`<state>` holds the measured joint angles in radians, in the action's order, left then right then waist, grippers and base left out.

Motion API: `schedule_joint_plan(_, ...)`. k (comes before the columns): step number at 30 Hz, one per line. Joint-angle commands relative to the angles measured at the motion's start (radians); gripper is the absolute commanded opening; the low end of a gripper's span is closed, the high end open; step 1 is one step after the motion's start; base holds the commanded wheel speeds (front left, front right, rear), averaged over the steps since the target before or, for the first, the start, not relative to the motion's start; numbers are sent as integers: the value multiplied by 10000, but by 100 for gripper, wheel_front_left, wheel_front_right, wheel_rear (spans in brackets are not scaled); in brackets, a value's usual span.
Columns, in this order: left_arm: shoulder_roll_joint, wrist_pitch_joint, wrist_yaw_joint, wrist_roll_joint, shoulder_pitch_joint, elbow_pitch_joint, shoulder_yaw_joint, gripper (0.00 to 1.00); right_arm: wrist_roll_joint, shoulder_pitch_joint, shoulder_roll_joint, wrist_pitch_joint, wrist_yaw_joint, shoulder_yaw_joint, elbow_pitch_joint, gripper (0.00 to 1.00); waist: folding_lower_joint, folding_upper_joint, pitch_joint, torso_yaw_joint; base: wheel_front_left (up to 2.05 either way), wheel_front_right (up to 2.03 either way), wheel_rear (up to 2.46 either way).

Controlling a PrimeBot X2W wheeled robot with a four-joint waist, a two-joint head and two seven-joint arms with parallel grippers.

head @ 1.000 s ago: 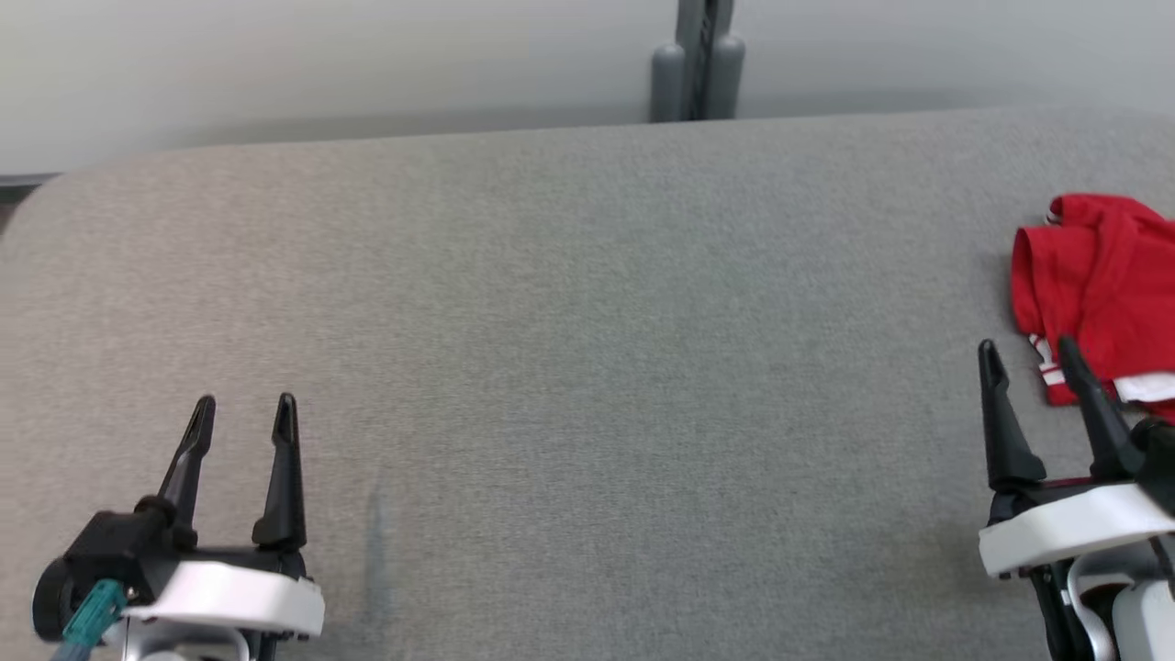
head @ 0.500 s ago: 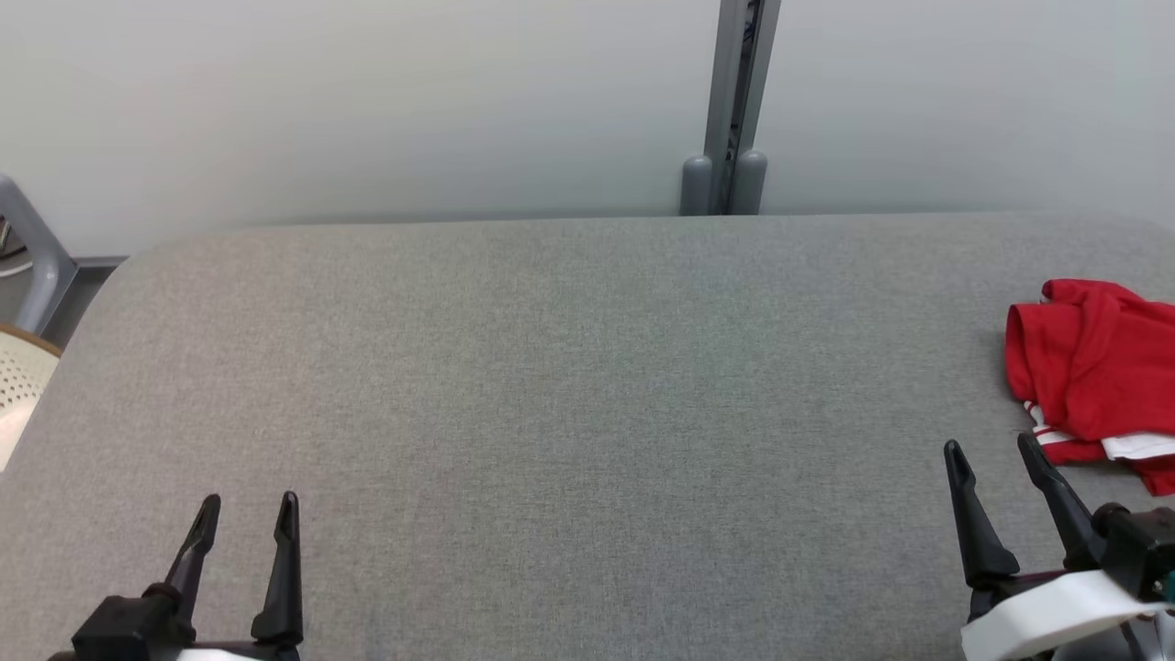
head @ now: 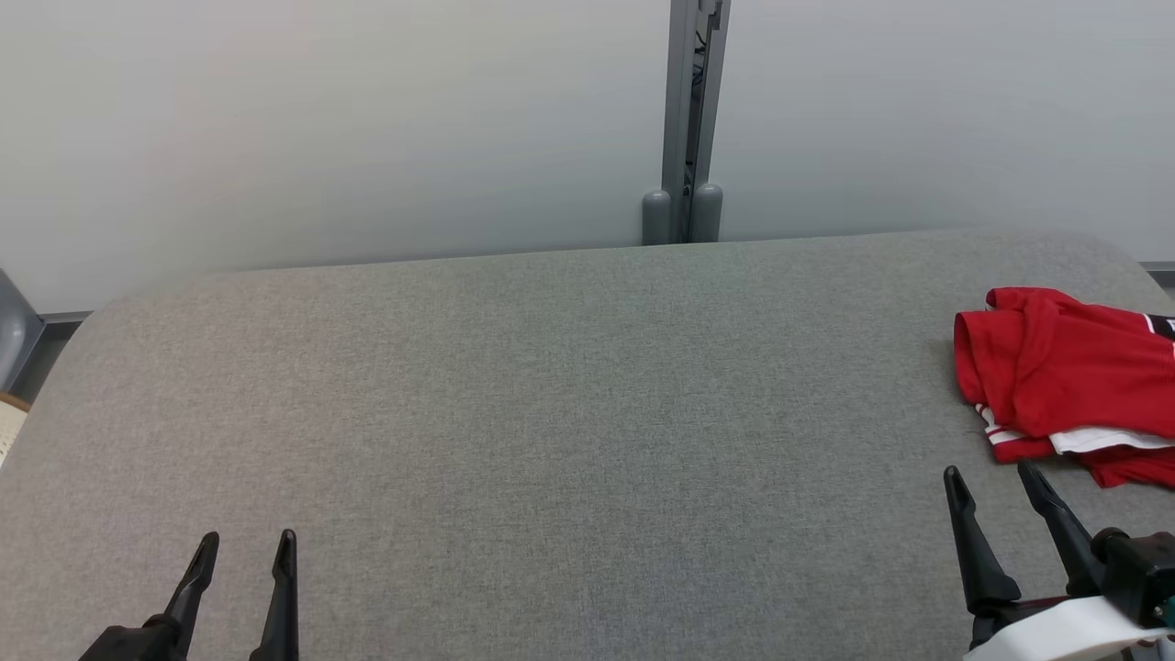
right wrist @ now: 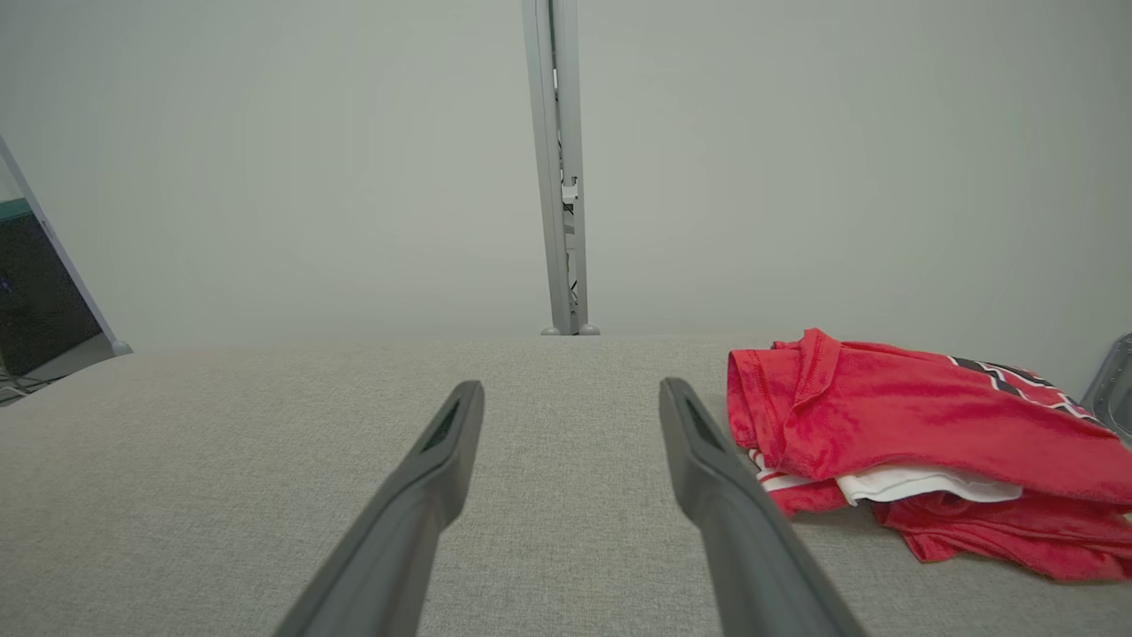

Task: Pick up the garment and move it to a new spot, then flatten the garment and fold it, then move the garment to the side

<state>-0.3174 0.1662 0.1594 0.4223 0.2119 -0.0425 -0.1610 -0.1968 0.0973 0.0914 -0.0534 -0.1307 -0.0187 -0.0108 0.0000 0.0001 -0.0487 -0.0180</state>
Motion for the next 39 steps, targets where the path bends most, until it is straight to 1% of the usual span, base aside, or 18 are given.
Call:
schedule_joint_plan(1, -79, -14, 65, 13, 54, -43, 45, 100, 62, 99, 7, 20, -1, 3, -43, 100, 0, -1, -9, -23, 0, 0, 0)
schedule_joint_plan(20, -207, -201, 263, 114, 142, -164, 74, 100, -37, 211, -71, -9, -1, 3, -107, 100, 0, -1, -32, -81, 0, 0, 0)
schedule_joint_plan(35, -303, -324, 287, 196, 140, -191, -20, 100, -45, 273, -93, 16, -1, 35, -176, 100, 0, -1, -45, -35, 0, 0, 0)
schedule_joint_plan(36, -240, -337, 238, 167, 65, -167, -36, 0, -21, 170, -130, 6, 0, 36, -119, 0, 0, -1, -46, -34, 0, 0, 0)
schedule_joint_plan(39, -12, -340, 233, 175, 114, 92, -137, 0, -28, 274, -224, 4, 0, 56, 158, 0, 0, -1, -44, -33, 0, 0, 0)
